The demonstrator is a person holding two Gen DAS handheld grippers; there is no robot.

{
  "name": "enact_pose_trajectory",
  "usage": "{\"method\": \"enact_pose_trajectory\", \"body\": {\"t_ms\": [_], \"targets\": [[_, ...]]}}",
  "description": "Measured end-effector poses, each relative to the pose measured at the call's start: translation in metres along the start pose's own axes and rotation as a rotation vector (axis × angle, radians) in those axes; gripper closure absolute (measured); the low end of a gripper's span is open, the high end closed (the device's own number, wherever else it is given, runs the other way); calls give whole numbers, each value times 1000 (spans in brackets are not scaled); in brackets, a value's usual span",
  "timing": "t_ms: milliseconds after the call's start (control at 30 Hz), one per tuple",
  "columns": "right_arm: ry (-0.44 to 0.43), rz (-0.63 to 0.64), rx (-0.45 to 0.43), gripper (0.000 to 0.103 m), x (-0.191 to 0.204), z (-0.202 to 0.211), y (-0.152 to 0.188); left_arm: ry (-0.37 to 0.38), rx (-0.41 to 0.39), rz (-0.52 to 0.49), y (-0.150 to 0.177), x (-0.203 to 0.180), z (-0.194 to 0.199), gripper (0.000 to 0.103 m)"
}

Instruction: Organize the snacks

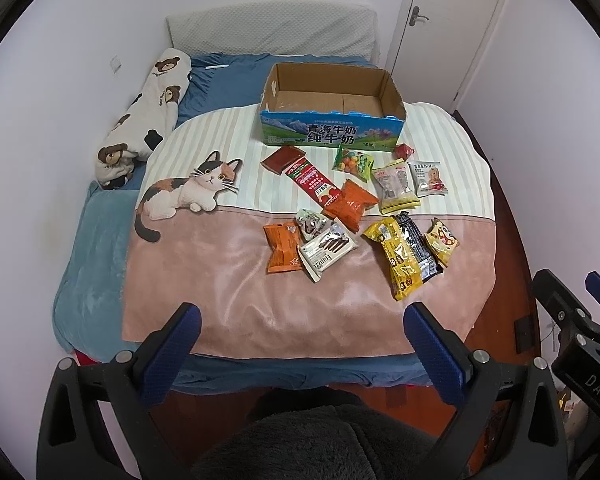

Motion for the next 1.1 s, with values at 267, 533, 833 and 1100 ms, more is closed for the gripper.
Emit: {"method": "enact_pose_trajectory", "body": {"t_ms": [267, 533, 833, 1100], "targets": [[-1, 1, 0, 0, 0, 0, 1, 2, 2, 3, 1, 4, 1, 0], [-4, 3, 4, 0, 1, -1, 4, 11, 7, 8, 4, 9, -1, 0], [-19, 1, 22, 0, 3, -12, 5, 3, -17, 8, 0, 11, -5, 0], [-19, -9, 100, 0, -3, -86, 3, -65, -58, -44, -30, 15, -61, 0]]}}
Point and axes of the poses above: each gripper's, at about its wrist camera, not at the fingertips, and z roughly against the way its jaws point, x to its left, y to its underside, the point moved 7 cm from there along -z, roughly the way its jaws point, and after that the axes turned 2 degrees about -x, right-handed, at the moved point
